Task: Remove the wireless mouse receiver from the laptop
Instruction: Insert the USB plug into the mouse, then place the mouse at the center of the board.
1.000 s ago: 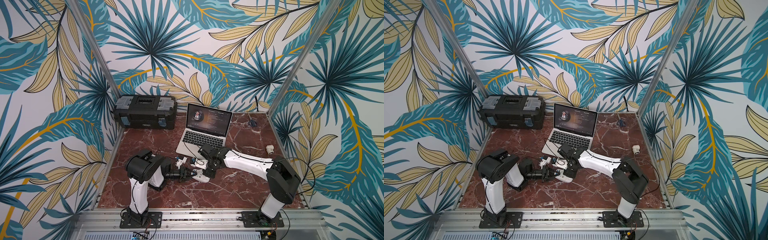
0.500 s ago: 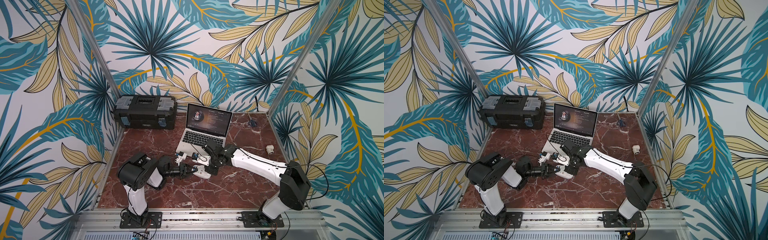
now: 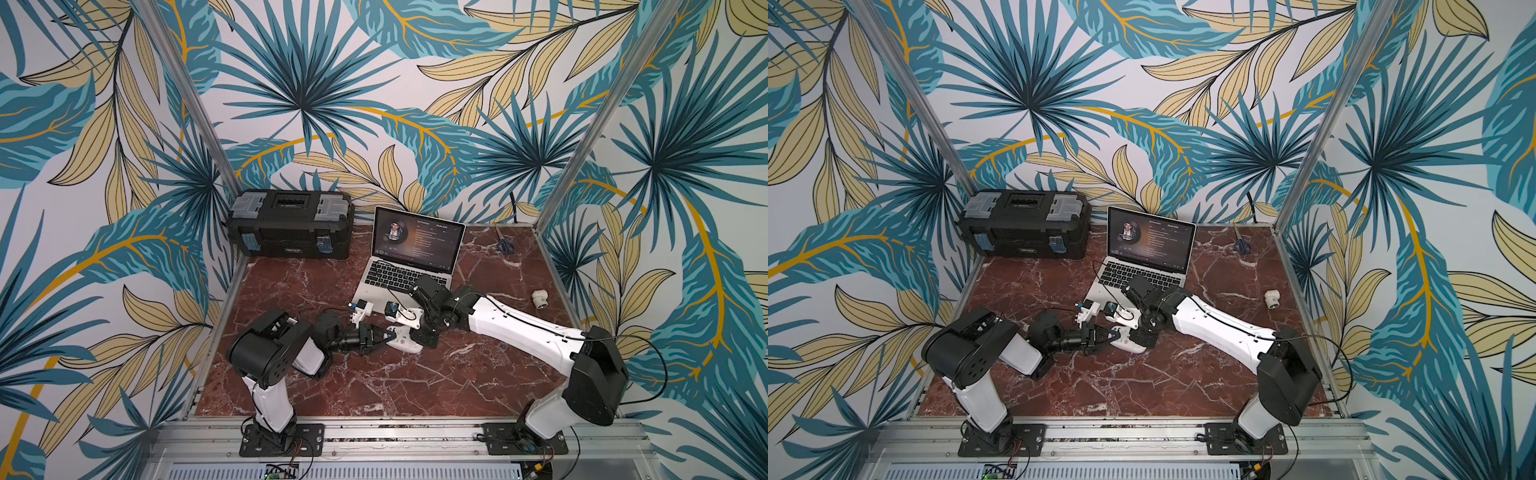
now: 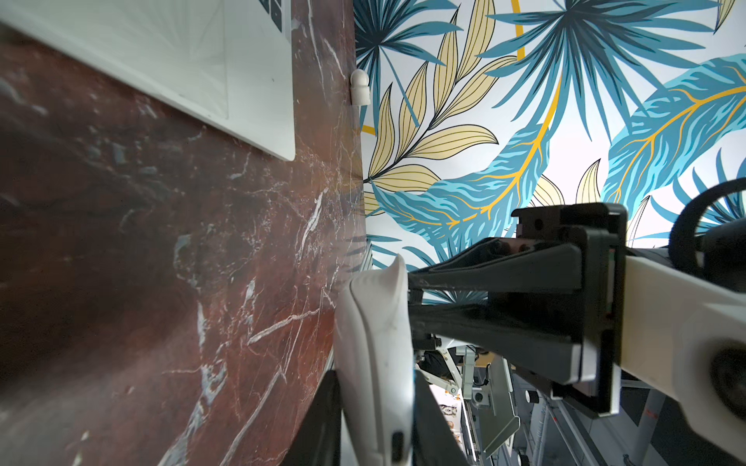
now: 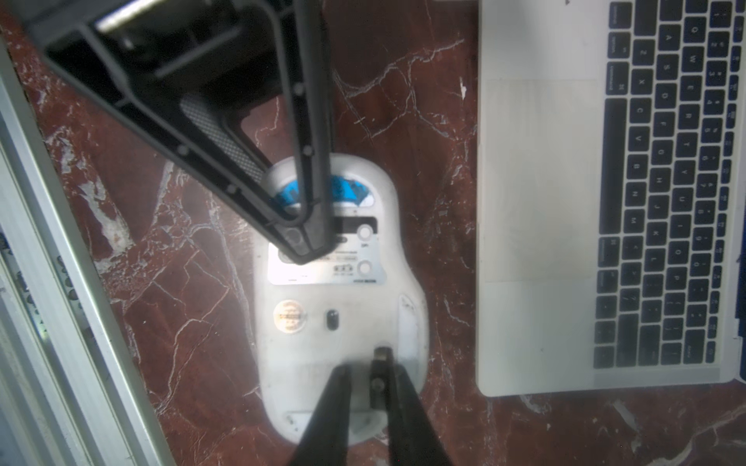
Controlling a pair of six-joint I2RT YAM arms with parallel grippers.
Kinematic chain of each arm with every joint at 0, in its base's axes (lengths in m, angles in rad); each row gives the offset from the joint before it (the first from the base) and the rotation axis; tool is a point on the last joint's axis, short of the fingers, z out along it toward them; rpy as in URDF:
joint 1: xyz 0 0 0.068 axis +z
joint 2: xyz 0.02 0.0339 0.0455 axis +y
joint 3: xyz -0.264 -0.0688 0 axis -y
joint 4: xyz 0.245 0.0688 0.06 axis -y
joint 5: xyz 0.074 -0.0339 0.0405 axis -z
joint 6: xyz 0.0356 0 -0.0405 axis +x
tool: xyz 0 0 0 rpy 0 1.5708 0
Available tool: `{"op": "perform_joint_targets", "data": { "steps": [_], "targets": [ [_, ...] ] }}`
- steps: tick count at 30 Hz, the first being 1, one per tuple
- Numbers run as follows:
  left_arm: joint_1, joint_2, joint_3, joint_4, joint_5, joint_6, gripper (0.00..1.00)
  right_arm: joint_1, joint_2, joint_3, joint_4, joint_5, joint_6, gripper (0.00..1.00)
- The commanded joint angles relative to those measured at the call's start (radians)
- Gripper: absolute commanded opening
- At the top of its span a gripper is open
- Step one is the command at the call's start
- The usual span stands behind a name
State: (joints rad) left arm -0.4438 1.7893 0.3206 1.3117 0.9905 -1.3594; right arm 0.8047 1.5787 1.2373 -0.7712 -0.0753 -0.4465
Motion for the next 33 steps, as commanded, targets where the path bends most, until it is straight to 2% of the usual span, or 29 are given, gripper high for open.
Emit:
{"op": "perform_joint_targets", "data": {
  "steps": [1, 3, 5, 12, 13, 17, 21, 24, 28, 30, 33],
  "targets": [
    [-0.004, -0.039, 0.044, 0.096, -0.015, -0.012, 0.00, 0.006, -0.009, 0.005, -0.043, -0.033, -0.009, 0.28],
    [-0.007, -0.040, 0.044, 0.096, -0.016, -0.011, 0.00, 0.006, -0.014, 0.008, -0.041, -0.026, -0.013, 0.34],
    [-0.009, -0.042, 0.047, 0.096, -0.016, -0.010, 0.00, 0.005, -0.015, 0.013, -0.040, -0.022, -0.015, 0.35],
    [-0.015, -0.058, 0.045, 0.096, -0.017, -0.012, 0.00, 0.005, -0.036, 0.013, -0.025, 0.008, -0.001, 0.52],
    [-0.017, -0.060, 0.044, 0.096, -0.016, -0.012, 0.00, -0.023, -0.044, 0.013, -0.024, 0.009, 0.001, 0.54],
    [-0.019, -0.060, 0.043, 0.096, -0.015, -0.014, 0.00, -0.031, -0.075, 0.013, -0.014, 0.013, 0.013, 0.60],
    [-0.024, -0.060, 0.049, 0.095, -0.016, -0.019, 0.00, -0.040, -0.113, 0.016, -0.007, -0.001, 0.023, 0.65],
    [-0.026, -0.067, 0.052, 0.095, -0.020, -0.030, 0.00, -0.062, -0.184, 0.015, 0.000, -0.081, 0.044, 0.67],
    [-0.027, -0.087, 0.051, 0.079, -0.044, -0.043, 0.00, -0.135, -0.318, -0.012, 0.066, -0.236, 0.133, 0.71],
    [-0.029, -0.102, 0.055, 0.069, -0.053, -0.051, 0.00, -0.208, -0.377, -0.038, 0.126, -0.292, 0.234, 0.73],
    [-0.031, -0.139, 0.057, 0.024, -0.074, -0.047, 0.00, -0.338, -0.435, -0.116, 0.267, -0.378, 0.469, 0.80]
  ]
}}
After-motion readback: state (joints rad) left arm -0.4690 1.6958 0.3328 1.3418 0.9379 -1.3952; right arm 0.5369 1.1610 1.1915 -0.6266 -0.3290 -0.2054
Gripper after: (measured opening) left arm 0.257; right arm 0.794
